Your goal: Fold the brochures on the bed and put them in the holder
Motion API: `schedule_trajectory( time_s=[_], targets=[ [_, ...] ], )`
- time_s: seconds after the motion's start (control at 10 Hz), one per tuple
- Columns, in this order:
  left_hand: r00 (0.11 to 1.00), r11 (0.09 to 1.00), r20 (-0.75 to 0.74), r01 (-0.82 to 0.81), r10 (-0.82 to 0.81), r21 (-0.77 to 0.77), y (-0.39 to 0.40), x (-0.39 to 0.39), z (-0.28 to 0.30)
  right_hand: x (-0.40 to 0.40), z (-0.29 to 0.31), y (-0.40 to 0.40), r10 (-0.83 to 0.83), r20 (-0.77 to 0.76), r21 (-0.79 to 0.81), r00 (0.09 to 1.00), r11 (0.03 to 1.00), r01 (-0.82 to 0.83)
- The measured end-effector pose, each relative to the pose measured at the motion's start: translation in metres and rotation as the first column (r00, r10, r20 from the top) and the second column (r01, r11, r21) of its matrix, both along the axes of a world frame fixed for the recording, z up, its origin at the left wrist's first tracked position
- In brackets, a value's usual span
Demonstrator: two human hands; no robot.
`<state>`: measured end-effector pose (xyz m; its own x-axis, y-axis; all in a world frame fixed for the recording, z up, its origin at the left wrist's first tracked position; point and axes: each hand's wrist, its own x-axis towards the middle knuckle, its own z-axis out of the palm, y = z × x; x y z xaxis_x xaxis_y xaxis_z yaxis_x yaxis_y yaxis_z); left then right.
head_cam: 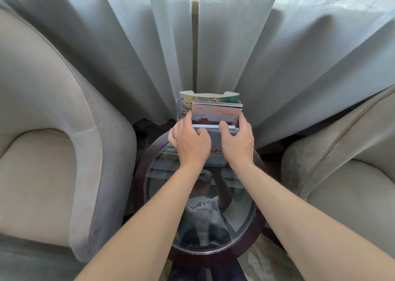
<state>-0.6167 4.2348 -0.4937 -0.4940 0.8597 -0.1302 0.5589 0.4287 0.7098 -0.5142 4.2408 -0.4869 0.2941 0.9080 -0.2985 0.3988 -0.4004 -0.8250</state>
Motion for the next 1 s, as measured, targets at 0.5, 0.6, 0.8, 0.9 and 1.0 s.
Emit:
schedule_trajectory(
  time_s=[0.5, 0.6, 0.8, 0.9, 1.0],
  targets=[
    [0.904, 0.983, 0.387, -0.166, 0.183, -0.077, -0.014, 0.002, 0.003, 0.013, -0.008, -0.015, 0.003, -0.026, -0.133, 1.000, 0.991, -0.007],
    [0.930, 0.983, 0.335, -0.105, 0.150, -0.148, -0.022, 0.003, -0.004, 0.014, -0.011, -0.019, 0.071, -0.062, -0.136, 0.996, 0.988, -0.079],
    [0.939, 0.987, 0.327, -0.059, 0.106, -0.152, -0.023, -0.002, -0.009, 0.015, -0.012, -0.017, 0.061, -0.081, -0.142, 0.995, 0.987, -0.072],
    [0.940, 0.987, 0.331, -0.033, 0.085, -0.160, -0.025, -0.001, -0.007, 0.014, -0.010, -0.018, 0.077, -0.064, -0.156, 0.995, 0.984, -0.086],
    [0.939, 0.978, 0.328, -0.034, 0.102, -0.205, -0.025, -0.001, -0.006, 0.017, -0.007, -0.018, 0.067, -0.002, -0.180, 0.998, 0.981, -0.066]
  ],
)
